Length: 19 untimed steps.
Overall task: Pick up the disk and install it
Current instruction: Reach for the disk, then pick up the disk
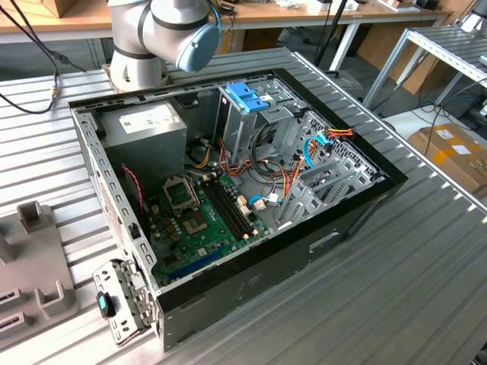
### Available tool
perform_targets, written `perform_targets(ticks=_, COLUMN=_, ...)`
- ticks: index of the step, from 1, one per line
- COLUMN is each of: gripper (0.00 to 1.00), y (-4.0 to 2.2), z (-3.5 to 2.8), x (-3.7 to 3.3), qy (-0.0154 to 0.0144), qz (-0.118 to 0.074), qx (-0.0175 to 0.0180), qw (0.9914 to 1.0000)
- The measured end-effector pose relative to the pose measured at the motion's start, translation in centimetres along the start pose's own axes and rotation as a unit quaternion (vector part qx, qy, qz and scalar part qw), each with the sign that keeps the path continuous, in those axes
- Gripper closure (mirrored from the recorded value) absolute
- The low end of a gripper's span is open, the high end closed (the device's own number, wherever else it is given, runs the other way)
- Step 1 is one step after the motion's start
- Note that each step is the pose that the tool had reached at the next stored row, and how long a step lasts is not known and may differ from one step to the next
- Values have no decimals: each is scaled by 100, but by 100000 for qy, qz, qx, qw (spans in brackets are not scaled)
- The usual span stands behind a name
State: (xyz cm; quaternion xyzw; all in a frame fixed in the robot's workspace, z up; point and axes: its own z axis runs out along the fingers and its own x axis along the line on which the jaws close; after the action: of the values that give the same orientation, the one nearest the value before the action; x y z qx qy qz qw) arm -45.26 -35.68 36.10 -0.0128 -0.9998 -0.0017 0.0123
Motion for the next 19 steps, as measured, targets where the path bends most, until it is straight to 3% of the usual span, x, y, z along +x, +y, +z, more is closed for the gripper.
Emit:
perform_targets(ticks=4, gripper=89, y=-17, z=7, x=13, qy=48, qz=-22, qx=191, qw=100000)
perform_targets(ticks=16, gripper=89, y=-16, z=7, x=14, qy=46, qz=-155, qx=198, qw=100000)
perform_targets(ticks=19, gripper=89, y=-17, z=8, x=14, qy=45, qz=-1450, qx=228, qw=99989)
